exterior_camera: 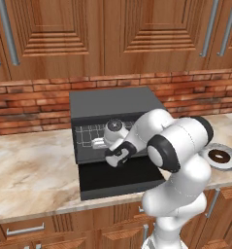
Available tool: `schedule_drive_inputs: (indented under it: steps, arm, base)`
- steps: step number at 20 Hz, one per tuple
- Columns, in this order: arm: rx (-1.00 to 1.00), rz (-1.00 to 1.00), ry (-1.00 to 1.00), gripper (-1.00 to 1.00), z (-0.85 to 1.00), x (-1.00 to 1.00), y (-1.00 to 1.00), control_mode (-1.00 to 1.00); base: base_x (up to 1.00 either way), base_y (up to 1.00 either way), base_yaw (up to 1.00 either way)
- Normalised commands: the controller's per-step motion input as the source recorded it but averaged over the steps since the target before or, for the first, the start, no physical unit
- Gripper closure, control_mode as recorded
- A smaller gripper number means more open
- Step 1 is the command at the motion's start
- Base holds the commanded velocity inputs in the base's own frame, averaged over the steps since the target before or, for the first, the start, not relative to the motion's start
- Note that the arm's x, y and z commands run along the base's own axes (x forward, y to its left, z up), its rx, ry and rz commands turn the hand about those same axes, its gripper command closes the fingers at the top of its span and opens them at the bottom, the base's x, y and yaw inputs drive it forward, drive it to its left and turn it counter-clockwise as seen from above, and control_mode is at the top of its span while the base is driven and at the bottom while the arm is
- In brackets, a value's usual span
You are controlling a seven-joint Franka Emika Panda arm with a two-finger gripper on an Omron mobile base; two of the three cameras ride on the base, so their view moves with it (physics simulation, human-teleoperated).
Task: Pick up the bagel from the plate, place it on the toaster oven rack, close the door, and set the timer.
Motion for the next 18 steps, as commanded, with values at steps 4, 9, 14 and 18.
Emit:
schedule_drive_inputs:
  steps: [4, 9, 14, 18]
  arm:
    - [0.00, 0.00, 0.00, 1.00, -0.30, 0.16, 0.06, -1.00]
    - [0.00, 0.00, 0.00, 1.00, -0.24, 0.10, 0.04, -1.00]
    - [0.00, 0.00, 0.00, 1.00, 0.00, 0.03, 0.00, -1.00]
    - [0.00, 0.00, 0.00, 1.00, -0.04, 0.00, 0.00, -1.00]
  base:
    - [0.00, 0.00, 0.00]
    - [0.00, 0.00, 0.00]
    - [0.00, 0.00, 0.00]
    - [0.00, 0.00, 0.00]
